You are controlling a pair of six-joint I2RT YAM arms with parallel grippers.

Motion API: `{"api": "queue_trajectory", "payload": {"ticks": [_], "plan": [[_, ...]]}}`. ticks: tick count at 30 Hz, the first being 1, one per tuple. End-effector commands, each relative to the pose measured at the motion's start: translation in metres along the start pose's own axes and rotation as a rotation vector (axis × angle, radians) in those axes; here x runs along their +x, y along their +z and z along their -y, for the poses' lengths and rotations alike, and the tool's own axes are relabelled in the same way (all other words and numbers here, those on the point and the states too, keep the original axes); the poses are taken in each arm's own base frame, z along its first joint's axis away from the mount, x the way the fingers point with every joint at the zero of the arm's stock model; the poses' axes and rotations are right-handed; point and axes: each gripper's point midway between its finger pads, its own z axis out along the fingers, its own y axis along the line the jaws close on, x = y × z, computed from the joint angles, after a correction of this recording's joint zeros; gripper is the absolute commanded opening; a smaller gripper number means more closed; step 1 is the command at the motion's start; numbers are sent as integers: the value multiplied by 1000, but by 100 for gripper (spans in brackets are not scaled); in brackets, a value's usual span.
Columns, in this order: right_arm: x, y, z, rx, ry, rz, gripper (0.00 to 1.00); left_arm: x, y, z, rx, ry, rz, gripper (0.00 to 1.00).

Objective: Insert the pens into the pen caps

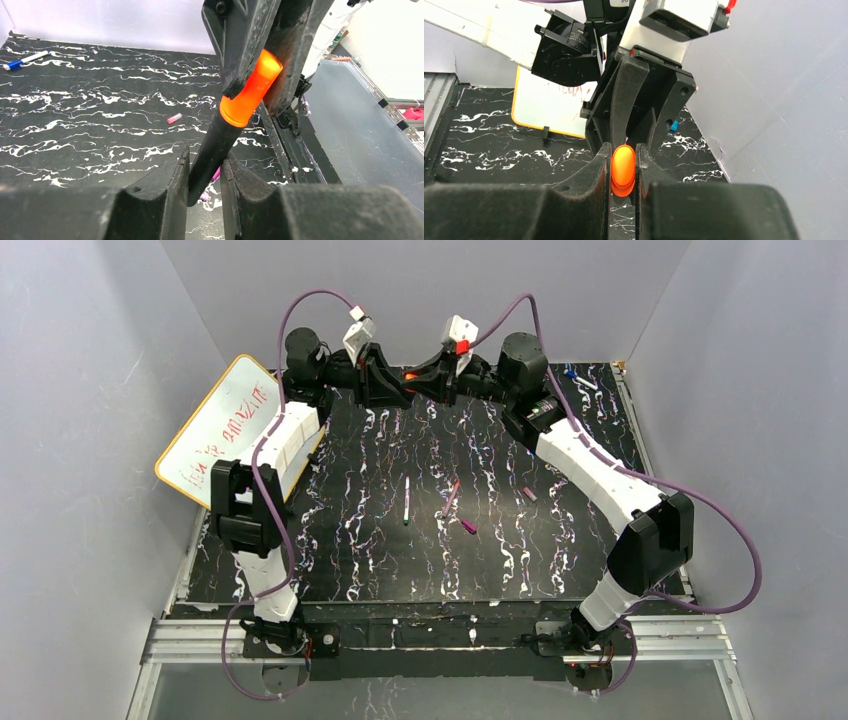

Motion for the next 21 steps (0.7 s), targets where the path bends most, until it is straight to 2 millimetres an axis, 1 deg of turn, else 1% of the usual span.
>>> {"api": "queue_trajectory", "payload": {"ticks": [1,6,8,10,11,12,15,17,21], "plan": [[198,-50,-185,-422,849,-647,1,-161,-2,33,-246,365,278,0],[202,-47,-184,-409,853,-646,1,-163,-4,34,-285,374,305,0],[201,-46,-182,-405,847,-641,1,-159,-5,33,-299,371,309,0],[203,-45,-180,-394,843,-640,1,-149,-5,30,-310,346,307,0],[204,-44,-180,-388,843,-642,1,-141,-4,28,-312,330,301,0],[207,-44,-179,-376,840,-645,1,-128,-4,23,-323,298,296,0],[214,-44,-178,-356,844,-641,1,-81,-7,8,-375,217,276,0],[221,-45,-180,-348,854,-647,1,-55,-10,1,-407,172,264,0],[230,-47,-180,-321,853,-658,1,-14,-22,-15,-524,129,181,0]]}}
